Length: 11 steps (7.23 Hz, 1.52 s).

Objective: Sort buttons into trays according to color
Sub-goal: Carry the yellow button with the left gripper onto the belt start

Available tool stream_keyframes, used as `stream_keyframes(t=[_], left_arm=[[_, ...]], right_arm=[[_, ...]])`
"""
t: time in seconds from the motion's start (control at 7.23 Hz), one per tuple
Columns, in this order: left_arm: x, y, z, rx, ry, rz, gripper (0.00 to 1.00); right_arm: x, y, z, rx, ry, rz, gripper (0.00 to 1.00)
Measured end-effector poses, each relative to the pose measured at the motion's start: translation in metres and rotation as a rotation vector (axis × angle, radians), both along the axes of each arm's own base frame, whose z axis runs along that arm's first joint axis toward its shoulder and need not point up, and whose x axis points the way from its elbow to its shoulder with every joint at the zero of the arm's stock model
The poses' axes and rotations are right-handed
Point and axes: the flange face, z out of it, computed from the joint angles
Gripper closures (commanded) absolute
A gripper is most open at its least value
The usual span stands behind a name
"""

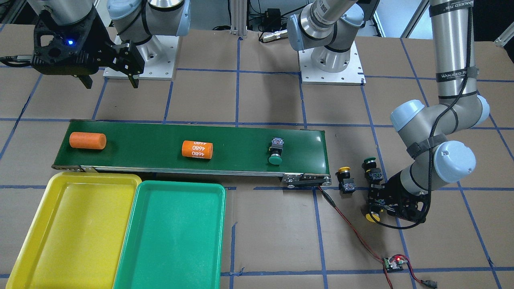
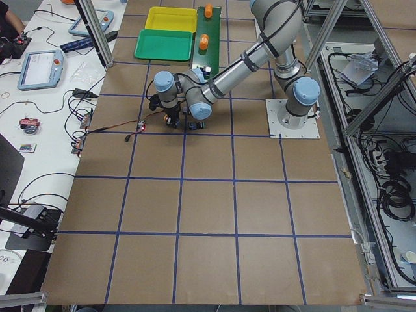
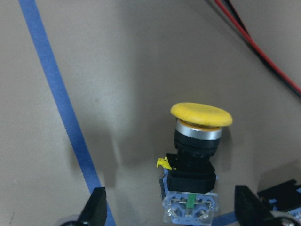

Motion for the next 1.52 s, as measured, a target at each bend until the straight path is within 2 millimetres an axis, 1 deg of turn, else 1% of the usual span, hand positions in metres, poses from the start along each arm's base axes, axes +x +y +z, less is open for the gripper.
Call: stream_keyframes(t=[0.14,0.28,0.41,0.55,0.69,0.83,0.97,1.11,1.24,1.38,1.52], left_arm=[[-0.001,-0.001,0.005,-0.004,-0.001,0.0,1.0],[-0.002,-0.001,0.017,-0.013,-0.005,0.002,1.0],[-0.006,0.003,0.035,-0.02,-0.01,0.024,1.0],[-0.013,0.012,0.06,-0.023,-0.014,0.079,1.0],[-0.028,0.025,0.087,-0.017,-0.014,0.145,1.0],[-0.055,0.044,0.112,-0.001,-0.011,0.213,1.0],[-0.088,0.064,0.127,0.014,-0.01,0.272,1.0],[-0.123,0.085,0.13,0.034,-0.011,0.31,1.0],[-0.152,0.106,0.123,0.06,-0.01,0.331,1.0],[-0.17,0.125,0.113,0.085,-0.006,0.341,1.0],[-0.178,0.139,0.104,0.107,-0.005,0.342,1.0]], right_arm=[[0.0,0.0,0.0,0.0,0.0,0.0,0.0],[-0.001,0.0,0.0,0.0,0.0,-0.001,0.0],[0.0,0.0,0.0,0.0,-0.001,-0.001,0.0],[-0.001,0.0,0.0,-0.001,-0.001,-0.001,0.0],[-0.001,0.0,0.0,-0.001,-0.001,-0.002,0.0],[-0.001,-0.001,0.0,-0.001,0.0,-0.002,0.0],[-0.001,-0.001,0.0,-0.001,0.0,-0.002,0.0],[-0.002,-0.001,0.0,-0.001,0.0,-0.002,0.0],[-0.002,-0.001,0.0,-0.001,0.0,-0.003,0.0],[-0.002,-0.001,0.001,-0.001,0.0,-0.003,0.0],[-0.002,-0.001,0.001,-0.002,0.0,-0.004,0.0]])
